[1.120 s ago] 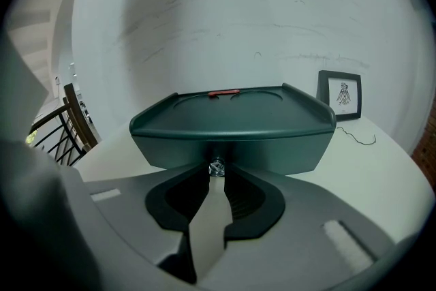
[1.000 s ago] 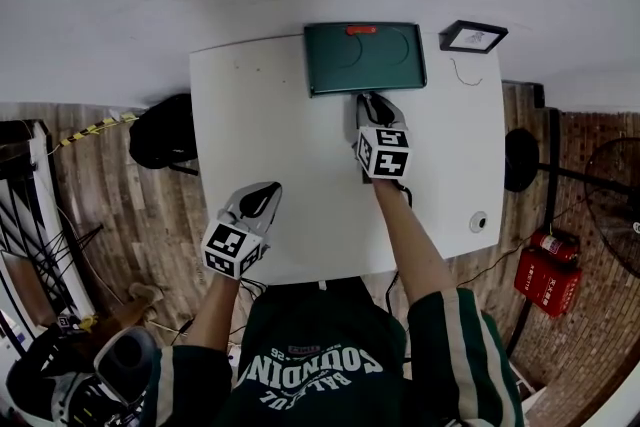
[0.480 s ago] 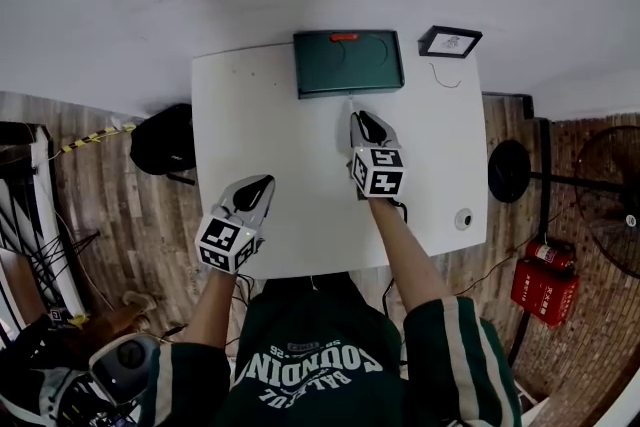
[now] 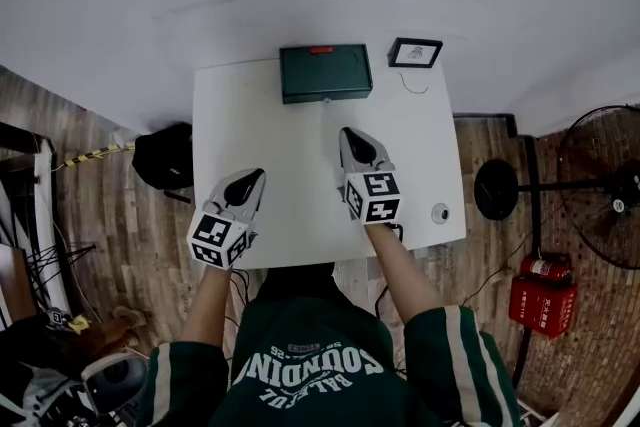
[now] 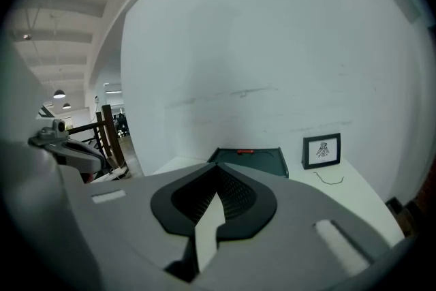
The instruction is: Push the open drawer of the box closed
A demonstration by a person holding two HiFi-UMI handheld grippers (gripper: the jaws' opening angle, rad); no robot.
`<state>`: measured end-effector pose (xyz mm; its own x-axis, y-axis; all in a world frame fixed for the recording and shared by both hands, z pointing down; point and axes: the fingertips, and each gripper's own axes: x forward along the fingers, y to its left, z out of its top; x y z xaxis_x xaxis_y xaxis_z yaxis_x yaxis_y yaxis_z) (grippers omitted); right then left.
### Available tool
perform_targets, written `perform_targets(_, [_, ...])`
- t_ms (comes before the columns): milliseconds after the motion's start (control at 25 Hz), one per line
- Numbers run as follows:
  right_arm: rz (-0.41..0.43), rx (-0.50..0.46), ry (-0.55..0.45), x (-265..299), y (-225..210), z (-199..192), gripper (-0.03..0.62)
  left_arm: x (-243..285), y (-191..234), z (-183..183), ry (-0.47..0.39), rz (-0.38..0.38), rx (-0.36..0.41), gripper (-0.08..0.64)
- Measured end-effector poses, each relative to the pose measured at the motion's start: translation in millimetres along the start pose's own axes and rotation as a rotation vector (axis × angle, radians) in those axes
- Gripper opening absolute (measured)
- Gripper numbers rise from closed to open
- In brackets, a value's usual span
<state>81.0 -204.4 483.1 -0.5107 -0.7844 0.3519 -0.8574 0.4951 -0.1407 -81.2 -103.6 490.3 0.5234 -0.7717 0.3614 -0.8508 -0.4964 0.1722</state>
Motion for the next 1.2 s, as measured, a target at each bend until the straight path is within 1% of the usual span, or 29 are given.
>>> perform_targets(240, [0.02,-0.032,-0.068,-51.9,9.5,30.1,0.002,-18.2,-21.6,33.8,-0.071,0.016,0.053,0.052])
perform_targets(400, [0.027,-0.04,-0.104,-72.3,9.1,46.5,0.002,-21.9,-29.3,50.6,-0.102,0.028,0.066,0.052])
perform_targets(520, [0.037,-0.067,-0.125,-84.8,8.0,60.3,0.002,-23.7,-34.2,62.2,-0.124,0.04,0.073,0.052])
perform_targets(680, [0.044,-0.085,-0.136,-106.4,14.9,63.3,0.002,-36.9,-47.4,65.4,-0.141,0.043,0.088,0.052])
perform_targets(840, [0.047,-0.103,-0.127,-107.0,19.4,55.5,0.002,-36.9,-46.9,62.5,-0.145,0.046,0.083,0.052])
perform_targets(1040, [0.043,-0.098,-0.128,-103.8,21.9,50.5,0.002,-36.4,-40.3,55.8,-0.142,0.05,0.07,0.052])
perform_targets(1200, [0.042,-0.096,-0.141,-120.1,20.6,50.6,0.002,-43.8,-53.7,53.3,-0.148,0.058,0.074,0.052])
